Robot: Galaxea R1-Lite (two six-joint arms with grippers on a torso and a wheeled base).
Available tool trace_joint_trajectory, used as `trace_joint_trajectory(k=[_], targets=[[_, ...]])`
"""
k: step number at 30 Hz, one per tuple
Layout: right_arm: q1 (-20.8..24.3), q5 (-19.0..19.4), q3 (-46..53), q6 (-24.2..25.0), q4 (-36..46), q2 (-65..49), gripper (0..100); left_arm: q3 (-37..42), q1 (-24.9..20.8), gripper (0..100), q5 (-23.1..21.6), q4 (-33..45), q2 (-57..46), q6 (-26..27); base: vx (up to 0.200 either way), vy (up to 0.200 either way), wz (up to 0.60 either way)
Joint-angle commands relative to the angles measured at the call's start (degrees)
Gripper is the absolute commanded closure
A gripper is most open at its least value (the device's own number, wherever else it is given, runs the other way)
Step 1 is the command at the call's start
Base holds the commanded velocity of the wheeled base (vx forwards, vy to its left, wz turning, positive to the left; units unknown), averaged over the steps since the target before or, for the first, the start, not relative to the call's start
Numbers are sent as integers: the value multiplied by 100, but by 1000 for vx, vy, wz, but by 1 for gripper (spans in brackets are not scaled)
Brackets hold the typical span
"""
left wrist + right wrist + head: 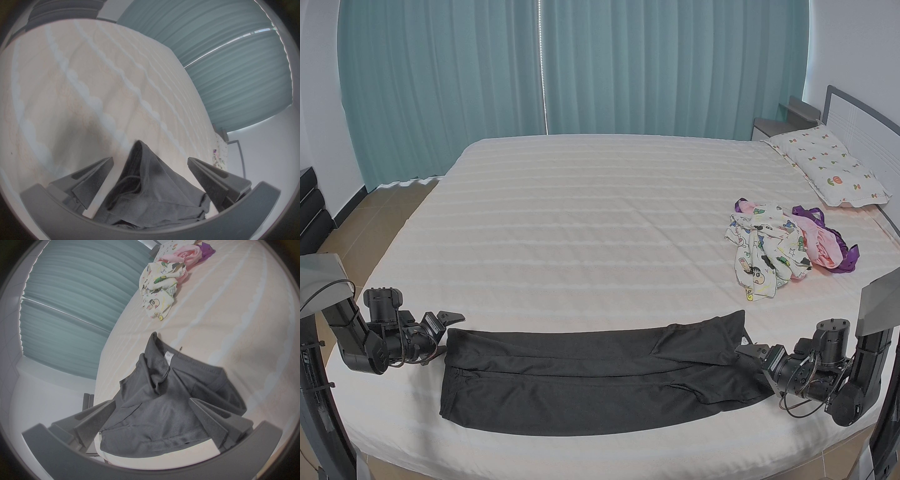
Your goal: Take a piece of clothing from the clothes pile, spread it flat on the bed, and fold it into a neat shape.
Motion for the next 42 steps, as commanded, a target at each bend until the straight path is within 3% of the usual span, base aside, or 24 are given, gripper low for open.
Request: trace_joint_trajectory(k=[1,5,8,9,11,18,23,24,26,33,42], targets=[[229,-8,-40,163,-10,98,0,47,98,0,-228,3,-41,-213,0,0,0],[325,-8,-207,611,-71,133,0,74,142,0,-368,-6,-58,-354,0,0,0],[325,-8,-207,611,-71,133,0,74,142,0,-368,-6,-58,-354,0,0,0],[325,-8,-444,927,-89,362,0,118,142,0,-368,-50,-50,-354,0,0,0],[325,-17,-576,1059,-98,458,0,127,142,0,-368,-50,-50,-354,0,0,0],[448,-60,-884,1103,-89,643,0,109,142,0,-368,-59,-41,-354,0,0,0],[624,-614,-1183,1094,-89,968,0,109,142,0,-368,-68,-32,-354,0,0,0],[624,-649,-1191,1094,-89,986,100,109,133,0,-368,-68,-32,-354,0,0,0],[624,-658,-1200,1094,-89,986,100,109,142,0,-368,-68,-32,-354,0,0,0],[624,-1247,-1095,1068,-256,924,100,100,133,0,-368,-59,-32,-354,0,0,0],[554,-1300,-919,998,-265,880,100,100,142,0,-368,-59,-32,-354,0,0,0]])
